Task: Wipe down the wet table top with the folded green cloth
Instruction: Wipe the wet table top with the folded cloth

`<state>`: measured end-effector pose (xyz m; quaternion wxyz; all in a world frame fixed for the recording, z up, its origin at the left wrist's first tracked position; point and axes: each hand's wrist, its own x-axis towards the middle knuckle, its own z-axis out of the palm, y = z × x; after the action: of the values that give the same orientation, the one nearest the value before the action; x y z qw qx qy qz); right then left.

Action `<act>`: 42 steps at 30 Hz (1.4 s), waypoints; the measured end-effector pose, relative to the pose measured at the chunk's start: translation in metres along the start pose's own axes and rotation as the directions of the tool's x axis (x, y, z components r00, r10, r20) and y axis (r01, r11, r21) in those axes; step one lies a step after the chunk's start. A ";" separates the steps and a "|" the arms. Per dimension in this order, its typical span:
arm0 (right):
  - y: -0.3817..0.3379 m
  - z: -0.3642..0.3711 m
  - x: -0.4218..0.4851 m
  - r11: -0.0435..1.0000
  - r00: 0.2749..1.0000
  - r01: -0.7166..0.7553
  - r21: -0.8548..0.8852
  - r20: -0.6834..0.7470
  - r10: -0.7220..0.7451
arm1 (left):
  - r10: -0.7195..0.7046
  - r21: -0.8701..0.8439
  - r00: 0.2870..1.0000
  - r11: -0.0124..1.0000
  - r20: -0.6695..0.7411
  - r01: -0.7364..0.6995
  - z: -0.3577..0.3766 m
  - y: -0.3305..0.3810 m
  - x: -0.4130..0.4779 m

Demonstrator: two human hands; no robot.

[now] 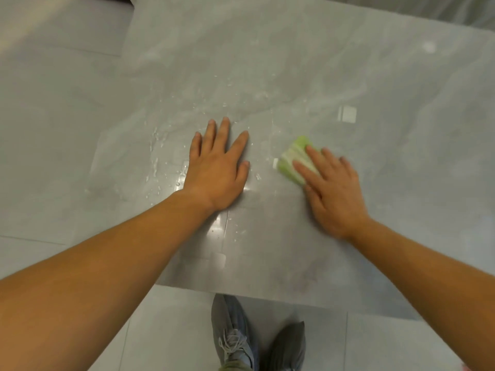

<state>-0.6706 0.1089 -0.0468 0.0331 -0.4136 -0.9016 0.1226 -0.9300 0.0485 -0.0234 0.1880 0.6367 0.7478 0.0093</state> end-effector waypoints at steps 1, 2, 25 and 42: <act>0.006 -0.003 0.021 0.996 0.996 -0.086 -0.007 -0.019 0.086 | 0.001 0.014 1.000 1.000 0.012 -0.001 -0.001 -0.002 0.005; 0.009 -0.005 0.042 0.985 0.985 -0.171 -0.004 -0.030 0.171 | 0.003 0.028 1.000 1.000 0.020 -0.004 -0.002 -0.004 0.010; 0.023 -0.011 0.076 0.993 0.992 0.116 0.003 0.052 -0.116 | 0.006 -0.012 1.000 1.000 -0.023 -0.006 -0.045 0.006 0.105; 0.100 -0.034 0.153 0.997 0.997 0.069 0.045 0.042 -0.070 | -0.121 0.054 0.989 0.992 0.084 0.117 -0.078 0.002 0.209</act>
<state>-0.6915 0.2933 -0.0447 0.0268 -0.3784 -0.9130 0.1500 -0.9760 0.2659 -0.0064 0.2050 0.5951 0.7755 -0.0483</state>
